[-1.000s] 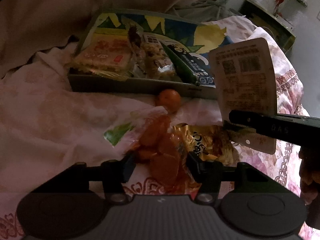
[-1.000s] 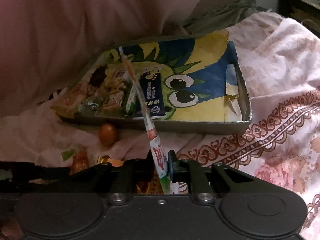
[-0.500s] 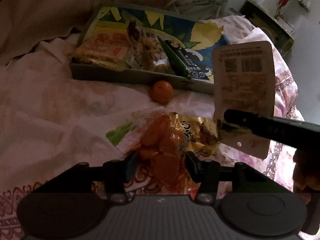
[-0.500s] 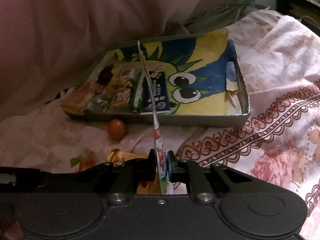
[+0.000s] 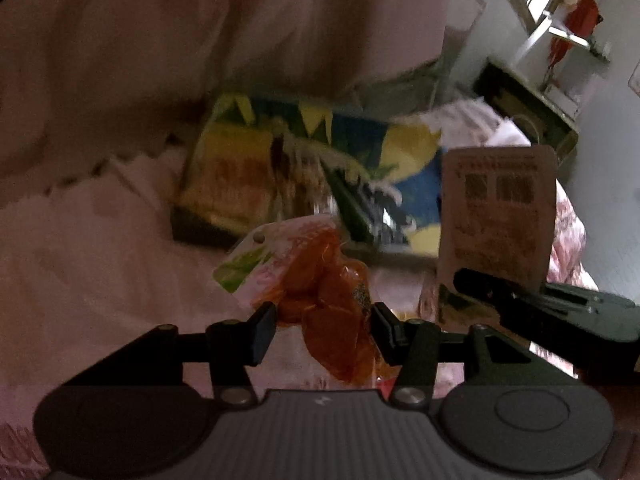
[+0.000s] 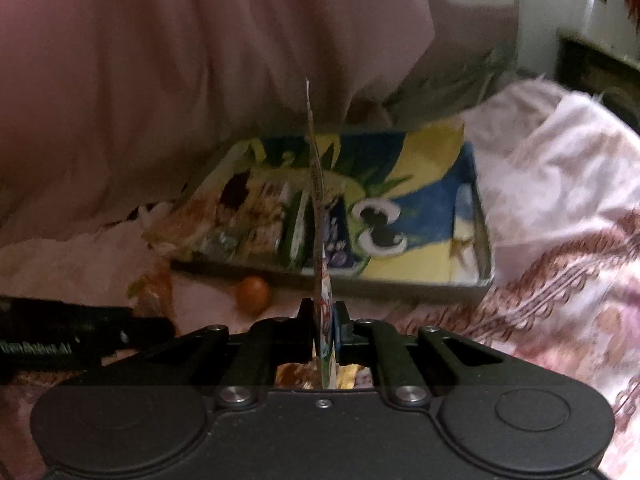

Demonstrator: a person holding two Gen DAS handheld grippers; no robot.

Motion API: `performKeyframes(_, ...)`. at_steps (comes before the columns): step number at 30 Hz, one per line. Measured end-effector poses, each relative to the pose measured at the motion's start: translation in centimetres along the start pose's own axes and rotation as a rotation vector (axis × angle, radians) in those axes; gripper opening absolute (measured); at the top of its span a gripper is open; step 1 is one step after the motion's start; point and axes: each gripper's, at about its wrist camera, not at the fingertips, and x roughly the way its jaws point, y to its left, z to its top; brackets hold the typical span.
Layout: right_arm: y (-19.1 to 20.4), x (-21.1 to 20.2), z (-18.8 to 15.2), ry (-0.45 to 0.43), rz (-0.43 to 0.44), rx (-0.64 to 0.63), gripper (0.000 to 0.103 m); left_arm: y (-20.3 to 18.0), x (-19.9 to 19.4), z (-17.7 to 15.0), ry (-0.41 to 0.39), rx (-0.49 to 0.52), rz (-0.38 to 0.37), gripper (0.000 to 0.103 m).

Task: Organize snacks
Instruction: 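Lift and carry seasoning packet and red pack over the tray box, then lower both packs into the tray box and open both tools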

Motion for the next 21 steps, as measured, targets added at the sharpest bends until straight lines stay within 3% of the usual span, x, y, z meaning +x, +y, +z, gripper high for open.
performKeyframes(9,-0.9,1.0,2.9,-0.152,-0.057,-0.019,0.009,-1.0,-0.2,5.6,-0.13,0.02,0.049,0.056)
performKeyframes(15,-2.0,4.5,5.1,-0.181,-0.093,-0.034,0.009,0.2,2.7,8.5,-0.167,-0.016,0.083,0.056)
performKeyframes(21,-2.4,8.0,5.5,-0.148,-0.131,-0.053,0.01,1.8,5.0,9.0,-0.191,-0.058,0.109,0.056)
